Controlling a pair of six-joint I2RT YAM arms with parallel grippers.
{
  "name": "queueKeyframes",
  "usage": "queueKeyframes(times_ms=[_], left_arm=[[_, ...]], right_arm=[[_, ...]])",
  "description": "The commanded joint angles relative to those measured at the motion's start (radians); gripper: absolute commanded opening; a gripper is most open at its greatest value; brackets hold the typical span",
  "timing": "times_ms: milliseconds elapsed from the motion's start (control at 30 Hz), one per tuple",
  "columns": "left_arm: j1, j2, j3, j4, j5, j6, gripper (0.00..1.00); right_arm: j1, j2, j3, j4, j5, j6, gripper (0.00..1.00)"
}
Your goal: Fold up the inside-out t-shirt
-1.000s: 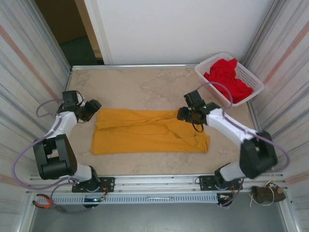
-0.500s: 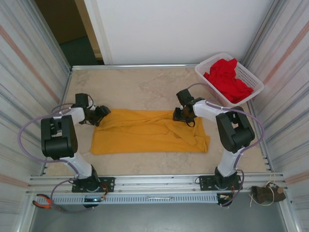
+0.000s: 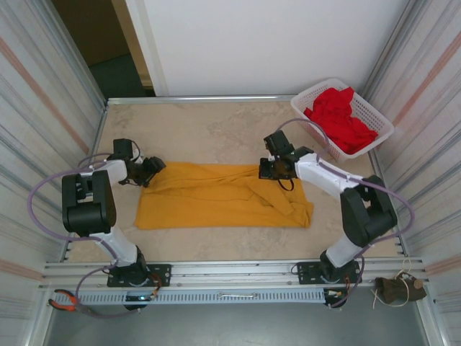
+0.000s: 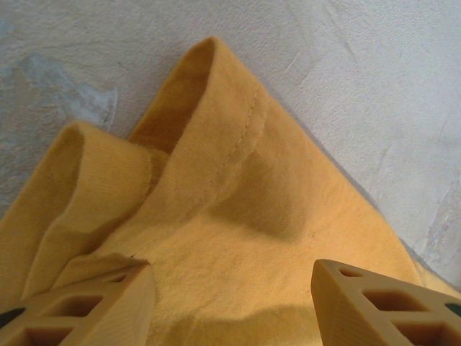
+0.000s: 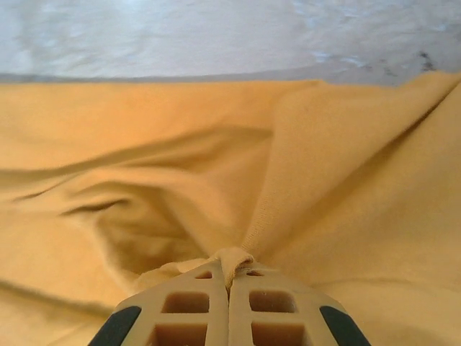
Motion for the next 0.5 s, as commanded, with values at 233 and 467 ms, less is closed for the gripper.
queueKeyframes(times_ms=[233,467], left_arm=[[-0.004,0.008,0.014,-0.015,-0.018,0.013,0.60],[-0.004,-0.011,0.027,-0.035,-0.023,0.020,0.60]], right_arm=[[0.290,-0.302,-0.218,-0.136,0.103,0.149,0.52],[0.001,-0.395,-0.224,-0.119,0.108,0.111,0.61]])
